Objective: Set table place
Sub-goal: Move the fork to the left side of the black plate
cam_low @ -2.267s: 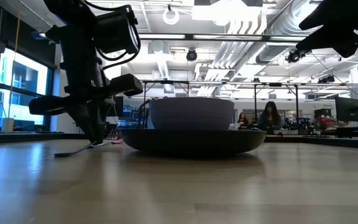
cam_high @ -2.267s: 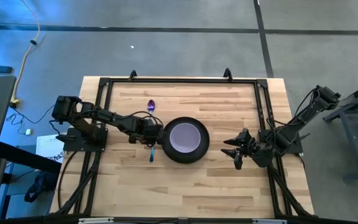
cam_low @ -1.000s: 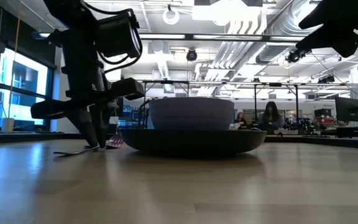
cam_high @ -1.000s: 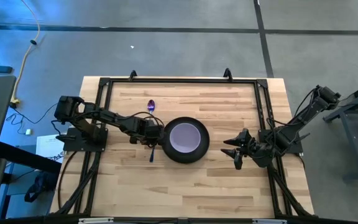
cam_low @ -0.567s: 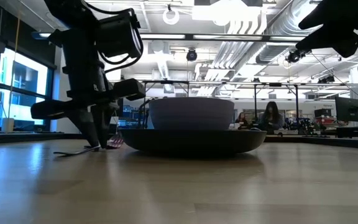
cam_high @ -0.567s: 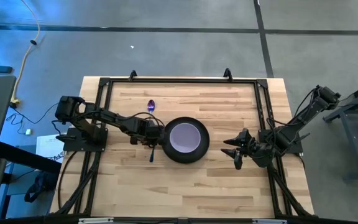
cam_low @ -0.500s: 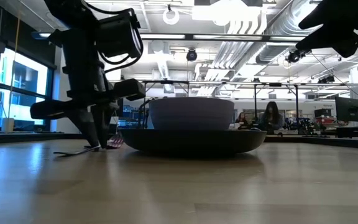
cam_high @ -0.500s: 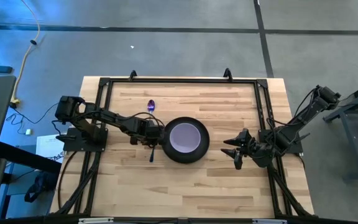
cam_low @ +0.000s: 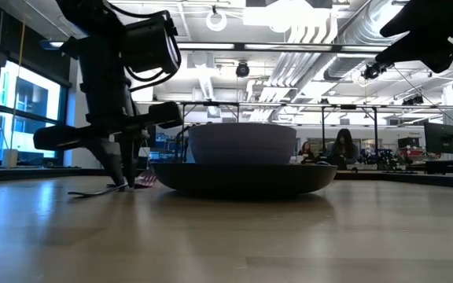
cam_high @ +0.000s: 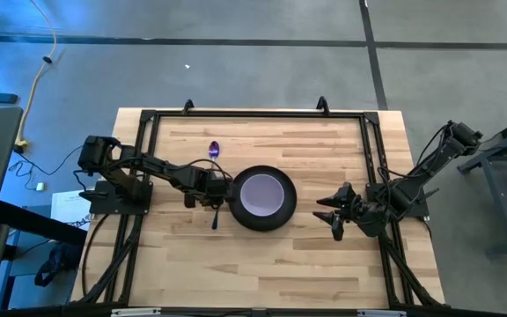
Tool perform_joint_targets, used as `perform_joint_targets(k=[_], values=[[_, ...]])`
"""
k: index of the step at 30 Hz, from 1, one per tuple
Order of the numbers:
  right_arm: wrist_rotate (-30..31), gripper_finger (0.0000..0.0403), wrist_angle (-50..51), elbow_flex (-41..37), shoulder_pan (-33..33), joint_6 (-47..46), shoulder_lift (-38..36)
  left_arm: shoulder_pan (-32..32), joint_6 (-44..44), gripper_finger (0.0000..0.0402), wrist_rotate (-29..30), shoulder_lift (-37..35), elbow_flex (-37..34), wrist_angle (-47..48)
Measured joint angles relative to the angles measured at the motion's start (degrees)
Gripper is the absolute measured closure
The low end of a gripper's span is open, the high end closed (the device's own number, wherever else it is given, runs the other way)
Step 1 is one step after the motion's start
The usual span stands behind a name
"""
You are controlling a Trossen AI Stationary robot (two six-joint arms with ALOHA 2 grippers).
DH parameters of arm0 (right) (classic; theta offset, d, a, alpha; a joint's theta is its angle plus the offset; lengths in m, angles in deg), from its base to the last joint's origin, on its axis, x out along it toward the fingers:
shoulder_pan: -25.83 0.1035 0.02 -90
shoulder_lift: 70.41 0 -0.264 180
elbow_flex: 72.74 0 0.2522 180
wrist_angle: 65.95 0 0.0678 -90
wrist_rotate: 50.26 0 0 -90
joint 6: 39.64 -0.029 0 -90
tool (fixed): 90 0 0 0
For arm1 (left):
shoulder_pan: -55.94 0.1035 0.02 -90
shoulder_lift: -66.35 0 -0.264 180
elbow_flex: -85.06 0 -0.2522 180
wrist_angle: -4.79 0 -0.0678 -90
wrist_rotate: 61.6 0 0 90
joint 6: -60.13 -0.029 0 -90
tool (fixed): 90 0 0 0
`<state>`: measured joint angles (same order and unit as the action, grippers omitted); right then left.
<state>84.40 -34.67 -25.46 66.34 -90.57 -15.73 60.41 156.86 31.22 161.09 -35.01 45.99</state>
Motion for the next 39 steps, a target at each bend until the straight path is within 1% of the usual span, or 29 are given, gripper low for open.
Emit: perform_joint_targets(k=[7,9,14,17,20,28,31,34,39], values=[[-0.58,0.0199,0.02,0.0,0.0,0.02,0.01,-0.03,1.07,0.0396,0.43,0.03,-0.02,0.16],[-0.63,0.0199,0.02,0.0,0.0,0.42,0.0,-0.04,0.54,0.0391,0.45,0.03,-0.09,-0.4],[-0.73,0.0199,0.04,0.0,0.0,0.48,-0.01,-0.02,-2.3,0.0356,-0.12,0.03,-0.07,-0.71],[-0.73,0.0199,0.04,0.0,0.0,0.66,0.01,0.02,-4.21,0.0346,-0.47,0.03,-0.07,-0.7],[-0.73,0.0199,0.04,0.0,0.0,0.88,0.0,0.02,-5.49,0.035,-0.65,0.03,-0.07,-0.66],[-0.73,0.0199,0.04,0.0,0.0,0.88,0.0,0.04,-9.9,0.0382,-1.74,0.05,-0.07,-0.33],[-0.71,0.0199,0.02,0.0,0.0,0.84,0.0,0.04,-10.84,0.0389,-1.77,0.05,-0.07,-0.35],[-0.7,0.0199,0.02,0.0,0.0,0.53,0.0,0.02,-10.92,0.0387,-1.76,0.05,-0.09,-0.44],[-0.69,0.0199,-0.16,0.0,0.0,0.46,0.01,0.02,-10.15,0.0367,-1.78,0.05,-0.09,-0.54]])
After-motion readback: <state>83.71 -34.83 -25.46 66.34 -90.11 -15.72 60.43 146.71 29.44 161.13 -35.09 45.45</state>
